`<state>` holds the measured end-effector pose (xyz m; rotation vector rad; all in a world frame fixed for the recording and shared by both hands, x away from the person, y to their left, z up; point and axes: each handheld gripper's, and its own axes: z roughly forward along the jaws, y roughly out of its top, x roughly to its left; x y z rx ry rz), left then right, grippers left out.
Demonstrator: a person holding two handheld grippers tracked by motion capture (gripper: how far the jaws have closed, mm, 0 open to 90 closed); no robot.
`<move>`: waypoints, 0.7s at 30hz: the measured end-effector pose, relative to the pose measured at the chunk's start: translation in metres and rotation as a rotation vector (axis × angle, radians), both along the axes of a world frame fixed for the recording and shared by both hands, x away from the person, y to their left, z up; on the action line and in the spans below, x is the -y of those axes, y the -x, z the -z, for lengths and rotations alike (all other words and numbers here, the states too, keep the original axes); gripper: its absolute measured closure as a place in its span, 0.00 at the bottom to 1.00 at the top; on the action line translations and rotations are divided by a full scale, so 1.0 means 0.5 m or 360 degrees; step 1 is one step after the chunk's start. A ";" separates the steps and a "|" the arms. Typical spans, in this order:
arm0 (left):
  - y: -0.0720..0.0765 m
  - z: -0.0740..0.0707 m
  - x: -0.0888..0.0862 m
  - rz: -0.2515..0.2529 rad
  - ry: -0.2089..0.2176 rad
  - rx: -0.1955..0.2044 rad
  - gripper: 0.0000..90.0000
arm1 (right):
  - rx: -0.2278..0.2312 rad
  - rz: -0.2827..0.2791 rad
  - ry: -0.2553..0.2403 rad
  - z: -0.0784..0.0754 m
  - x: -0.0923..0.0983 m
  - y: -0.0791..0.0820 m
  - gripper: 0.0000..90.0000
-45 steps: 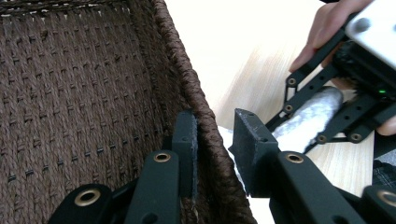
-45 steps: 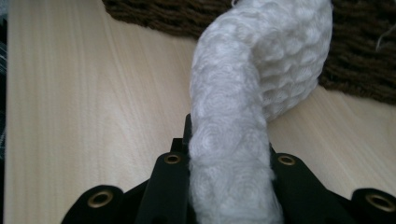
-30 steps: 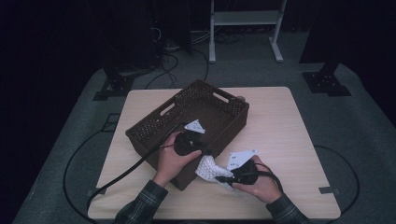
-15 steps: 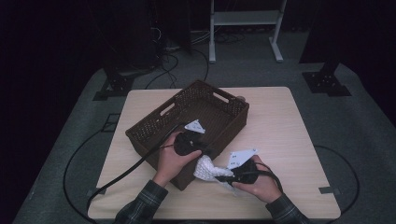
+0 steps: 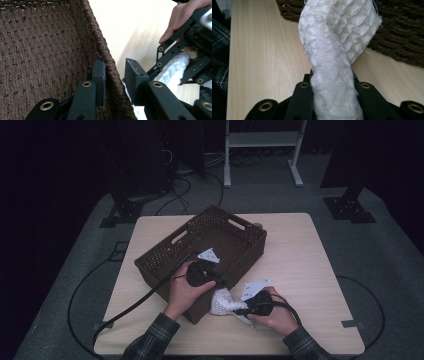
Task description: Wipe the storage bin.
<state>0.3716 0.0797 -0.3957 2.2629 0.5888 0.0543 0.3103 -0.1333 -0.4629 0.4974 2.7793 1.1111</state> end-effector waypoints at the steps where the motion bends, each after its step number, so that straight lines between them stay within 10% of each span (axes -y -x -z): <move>1: 0.001 0.000 0.000 -0.0003 0.0000 -0.0005 0.78 | -0.0005 -0.0002 0.0005 0.003 0.000 -0.002 0.84; 21: -0.001 0.000 -0.001 0.0007 -0.0005 -0.0005 0.78 | 0.0031 -0.0091 -0.0079 -0.021 -0.016 0.021 0.84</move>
